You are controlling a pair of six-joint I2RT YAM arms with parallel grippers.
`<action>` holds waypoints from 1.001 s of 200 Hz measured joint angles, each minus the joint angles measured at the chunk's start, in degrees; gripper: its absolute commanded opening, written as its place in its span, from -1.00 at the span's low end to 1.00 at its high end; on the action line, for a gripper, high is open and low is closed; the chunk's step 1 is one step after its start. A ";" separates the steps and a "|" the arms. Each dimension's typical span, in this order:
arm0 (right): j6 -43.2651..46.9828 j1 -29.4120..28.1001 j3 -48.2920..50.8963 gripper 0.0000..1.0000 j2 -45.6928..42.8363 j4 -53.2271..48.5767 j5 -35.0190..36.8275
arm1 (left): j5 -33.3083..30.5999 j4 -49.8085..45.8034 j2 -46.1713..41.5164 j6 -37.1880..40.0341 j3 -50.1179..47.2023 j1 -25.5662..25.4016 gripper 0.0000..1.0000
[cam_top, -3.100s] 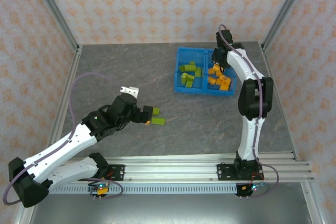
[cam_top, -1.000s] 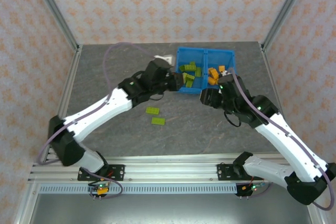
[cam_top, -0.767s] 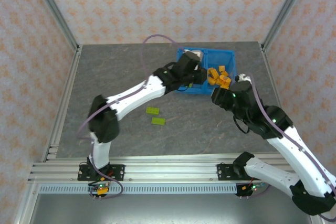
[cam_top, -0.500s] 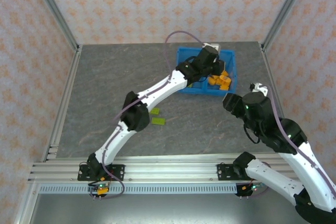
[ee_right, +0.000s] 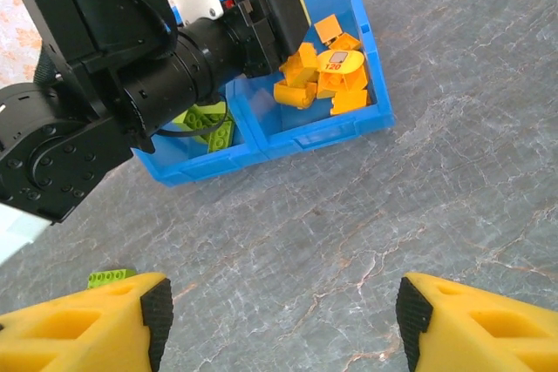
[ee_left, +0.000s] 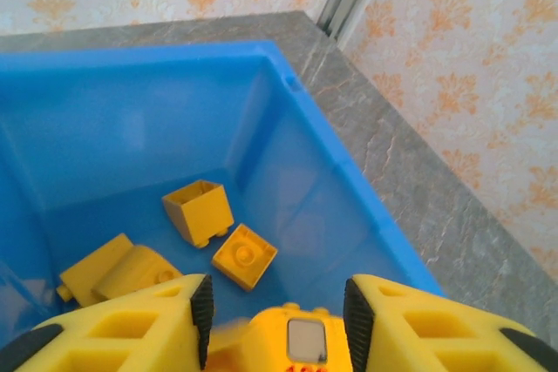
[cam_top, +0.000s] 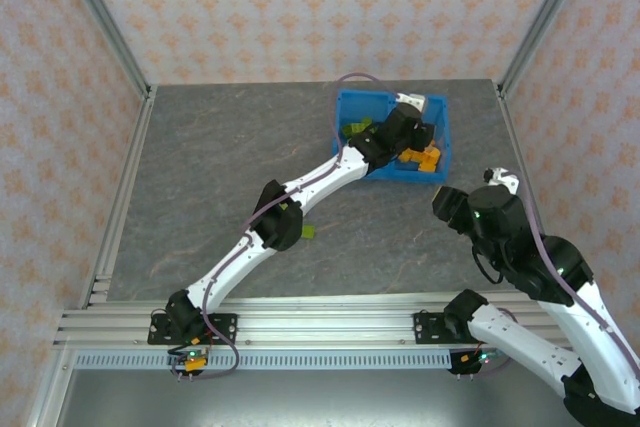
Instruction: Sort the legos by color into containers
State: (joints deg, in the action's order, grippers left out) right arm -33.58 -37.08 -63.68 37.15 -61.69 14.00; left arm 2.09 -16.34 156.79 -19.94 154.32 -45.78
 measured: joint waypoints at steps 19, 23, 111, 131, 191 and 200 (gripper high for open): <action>0.17 0.00 0.24 0.47 0.00 0.00 0.00 | 0.11 0.26 -0.74 0.52 0.48 -0.09 0.17; 0.33 0.00 0.28 0.49 0.00 0.00 0.02 | 0.26 0.15 -1.09 0.37 0.48 -0.11 0.21; 6.54 0.00 1.88 0.80 7.30 5.53 -8.70 | 8.11 0.61 -52.85 13.51 -42.14 -1.38 0.66; 8.35 0.00 1.88 0.83 13.40 8.92 -14.58 | 7.76 2.82 -69.24 20.04 -55.84 -1.73 0.77; 11.61 -4.04 -7.67 0.93 44.13 13.73 -26.93 | 6.08 -9.75 -98.90 38.12 -82.84 -2.25 0.99; 11.41 -5.35 -10.82 0.93 49.37 13.97 -27.50 | 6.27 -13.75 -101.33 40.35 -85.15 -2.32 0.99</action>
State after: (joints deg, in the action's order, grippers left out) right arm -22.17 -42.44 -74.50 86.52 -47.72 -13.50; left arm 8.36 -30.09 55.46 20.40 69.17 -48.10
